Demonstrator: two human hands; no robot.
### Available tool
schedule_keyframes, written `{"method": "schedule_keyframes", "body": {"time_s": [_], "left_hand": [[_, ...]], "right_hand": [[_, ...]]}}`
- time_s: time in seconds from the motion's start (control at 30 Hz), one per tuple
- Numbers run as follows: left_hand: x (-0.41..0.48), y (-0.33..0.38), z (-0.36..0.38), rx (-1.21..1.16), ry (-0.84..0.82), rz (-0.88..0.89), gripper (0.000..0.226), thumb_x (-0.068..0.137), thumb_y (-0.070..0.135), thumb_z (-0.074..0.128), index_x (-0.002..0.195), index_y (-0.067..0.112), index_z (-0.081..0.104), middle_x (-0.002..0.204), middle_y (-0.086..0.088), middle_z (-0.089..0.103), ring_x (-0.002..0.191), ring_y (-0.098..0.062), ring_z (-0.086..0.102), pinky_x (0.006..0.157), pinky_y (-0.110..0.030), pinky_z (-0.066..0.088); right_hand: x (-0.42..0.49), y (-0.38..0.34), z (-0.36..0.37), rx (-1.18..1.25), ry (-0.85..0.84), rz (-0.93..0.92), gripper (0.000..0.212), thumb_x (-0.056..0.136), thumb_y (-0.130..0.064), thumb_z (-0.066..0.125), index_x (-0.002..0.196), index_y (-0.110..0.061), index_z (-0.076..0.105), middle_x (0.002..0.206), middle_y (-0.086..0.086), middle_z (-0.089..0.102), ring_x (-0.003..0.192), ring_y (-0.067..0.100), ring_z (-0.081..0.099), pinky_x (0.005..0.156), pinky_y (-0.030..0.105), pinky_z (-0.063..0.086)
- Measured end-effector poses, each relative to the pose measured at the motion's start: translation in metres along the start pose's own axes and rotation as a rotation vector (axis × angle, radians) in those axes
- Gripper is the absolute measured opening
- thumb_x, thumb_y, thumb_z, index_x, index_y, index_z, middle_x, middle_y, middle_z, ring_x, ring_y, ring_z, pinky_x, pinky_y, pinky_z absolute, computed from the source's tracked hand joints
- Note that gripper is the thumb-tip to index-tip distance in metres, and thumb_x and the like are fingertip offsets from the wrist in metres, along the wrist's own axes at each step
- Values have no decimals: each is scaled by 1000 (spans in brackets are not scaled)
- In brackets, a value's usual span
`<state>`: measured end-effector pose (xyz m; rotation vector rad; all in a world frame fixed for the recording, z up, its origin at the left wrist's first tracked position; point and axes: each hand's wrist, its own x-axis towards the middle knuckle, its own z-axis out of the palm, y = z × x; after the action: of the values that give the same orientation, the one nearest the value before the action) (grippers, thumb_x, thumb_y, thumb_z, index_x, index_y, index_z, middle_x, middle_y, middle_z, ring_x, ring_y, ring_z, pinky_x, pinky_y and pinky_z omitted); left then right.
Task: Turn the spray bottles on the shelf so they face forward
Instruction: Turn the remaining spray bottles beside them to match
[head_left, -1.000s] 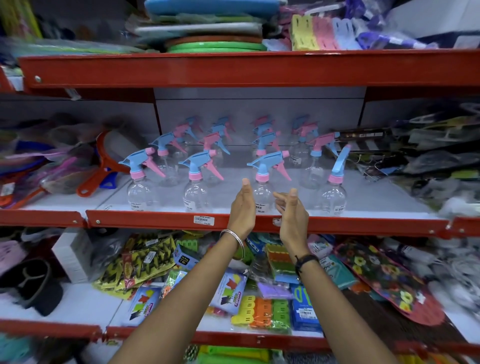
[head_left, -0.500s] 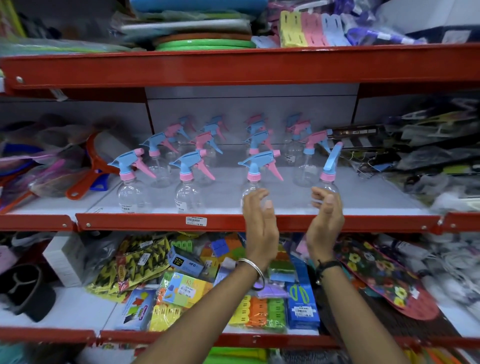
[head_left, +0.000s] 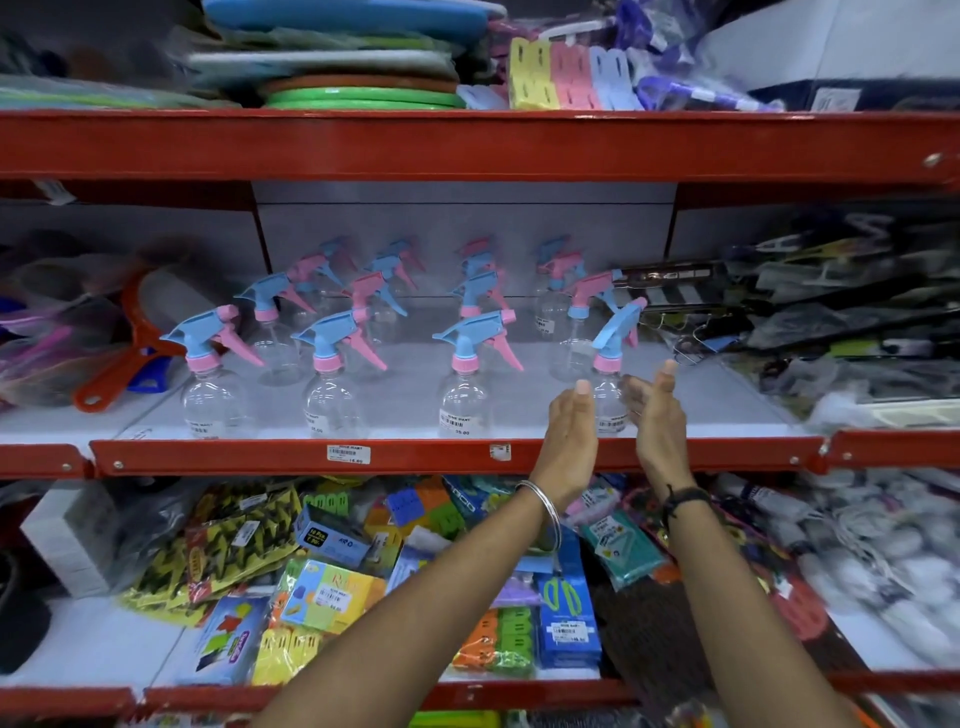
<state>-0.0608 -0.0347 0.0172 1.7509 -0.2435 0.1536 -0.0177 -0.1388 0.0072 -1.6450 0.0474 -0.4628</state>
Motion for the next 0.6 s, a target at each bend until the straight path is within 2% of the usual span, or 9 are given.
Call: {"method": "schedule_keyframes", "body": {"time_s": [0.07, 0.23, 0.37, 0.6], "left_hand": [[3, 1, 0, -20, 6, -22, 71, 88, 59, 10, 142, 15, 27, 152, -4, 27, 137, -11, 26, 115, -30, 15], [10, 0, -1, -10, -1, -52, 69, 91, 56, 9, 142, 15, 31, 152, -4, 30, 139, -15, 26, 112, -28, 16], [15, 2, -4, 10, 6, -63, 87, 79, 74, 5, 140, 20, 36, 149, -3, 37, 136, -19, 35, 113, -34, 22], [17, 0, -5, 11, 3, -70, 74, 87, 62, 5, 140, 19, 36, 149, -6, 37, 134, -22, 36, 111, -34, 24]], "right_hand": [[-4, -1, -2, 1, 34, -22, 117, 59, -95, 7, 119, -11, 62, 124, 13, 64, 115, 24, 58, 105, 46, 41], [-10, 0, -5, -20, 99, -39, 108, 65, -92, 9, 111, -13, 66, 115, 12, 68, 107, 24, 62, 100, 47, 45], [-12, -1, -7, -56, 114, -56, 105, 69, -90, 10, 109, -12, 68, 112, 13, 70, 104, 25, 64, 98, 48, 47], [-18, 3, -5, -48, 151, -89, 97, 74, -86, 15, 107, -13, 68, 109, 12, 70, 101, 25, 65, 95, 49, 49]]}}
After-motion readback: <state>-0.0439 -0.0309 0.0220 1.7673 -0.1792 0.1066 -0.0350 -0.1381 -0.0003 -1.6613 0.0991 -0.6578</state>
